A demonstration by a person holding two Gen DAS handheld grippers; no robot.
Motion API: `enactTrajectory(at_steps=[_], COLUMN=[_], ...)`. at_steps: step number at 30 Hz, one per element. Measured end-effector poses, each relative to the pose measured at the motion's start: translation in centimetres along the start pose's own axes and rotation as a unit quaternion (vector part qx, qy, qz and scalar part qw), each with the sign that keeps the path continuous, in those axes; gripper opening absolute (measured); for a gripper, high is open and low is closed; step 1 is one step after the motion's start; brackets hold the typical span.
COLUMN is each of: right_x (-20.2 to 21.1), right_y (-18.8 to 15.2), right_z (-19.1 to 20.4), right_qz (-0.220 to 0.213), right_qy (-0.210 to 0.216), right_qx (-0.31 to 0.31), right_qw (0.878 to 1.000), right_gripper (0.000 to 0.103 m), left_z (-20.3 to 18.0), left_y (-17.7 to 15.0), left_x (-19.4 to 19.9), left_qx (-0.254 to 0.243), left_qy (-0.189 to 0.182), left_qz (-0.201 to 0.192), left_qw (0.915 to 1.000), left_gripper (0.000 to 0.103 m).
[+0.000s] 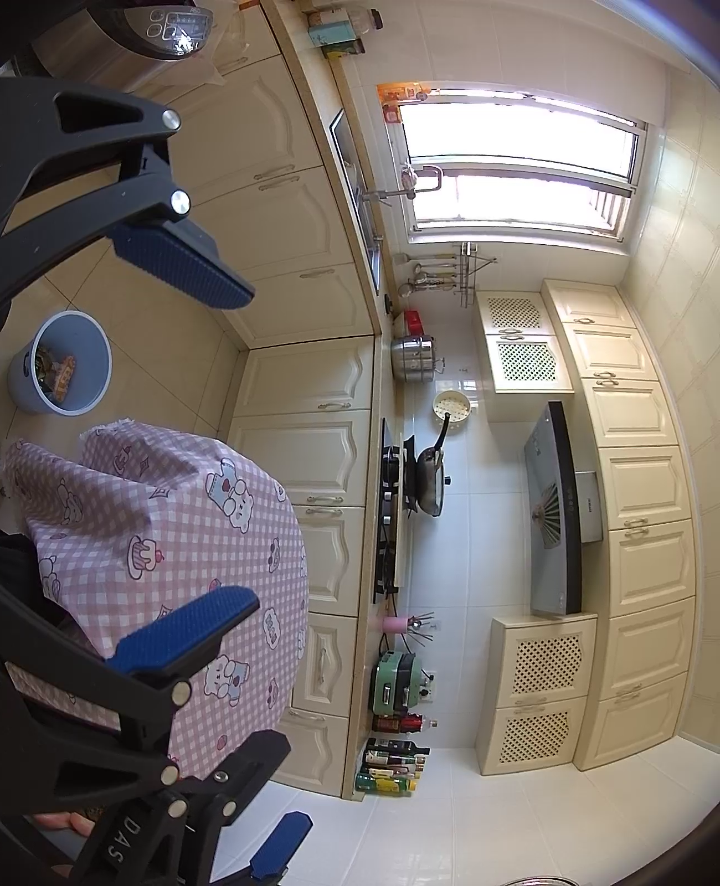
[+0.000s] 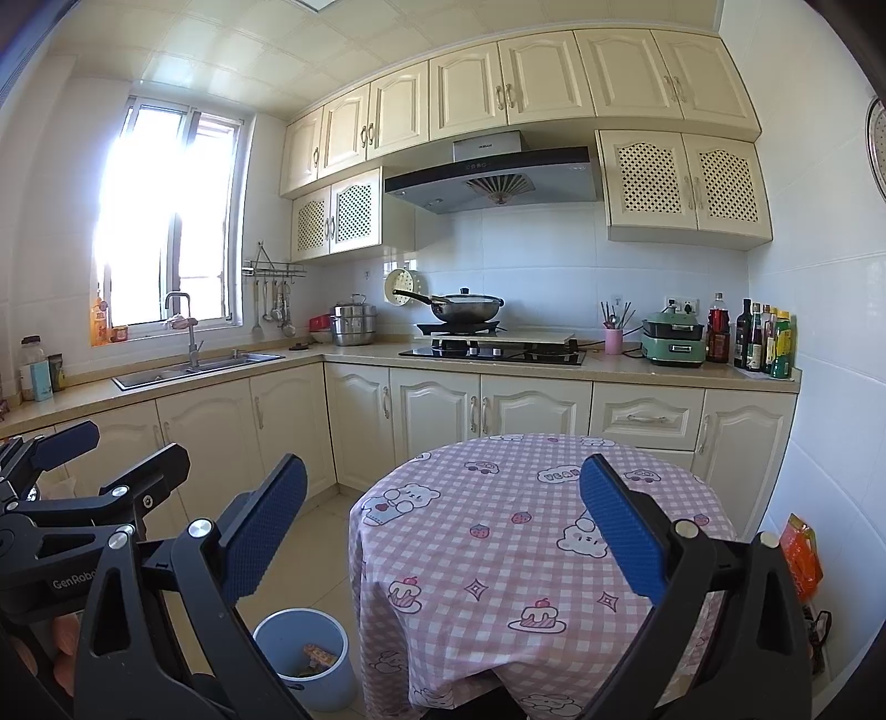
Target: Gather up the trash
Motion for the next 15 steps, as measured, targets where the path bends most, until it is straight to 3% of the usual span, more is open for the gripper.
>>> enactTrajectory(at_steps=[15], right_x=[-0.38], right_y=[0.04], right_z=[-0.07], right_qz=[0.001], right_qy=[0.004], right_qx=[0.000], right_qw=[1.000], right_gripper=[0.095], left_z=[0.17], left_y=[0.19], left_x=[-0.19], left_qx=[0.001], left_qy=[0.002], left_qz=[0.001], left_qw=[1.0000], left_gripper=[0.098])
Point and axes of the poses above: each gripper's, at about its wrist camera, not at the fingertips, and x roughly against the way its jaws point, z to its left, y to its top, the point moved 2 cm from there along -x, roughly the way its jaws point, and after that the axes turned 12 degrees about x, right-handed, at the moved point
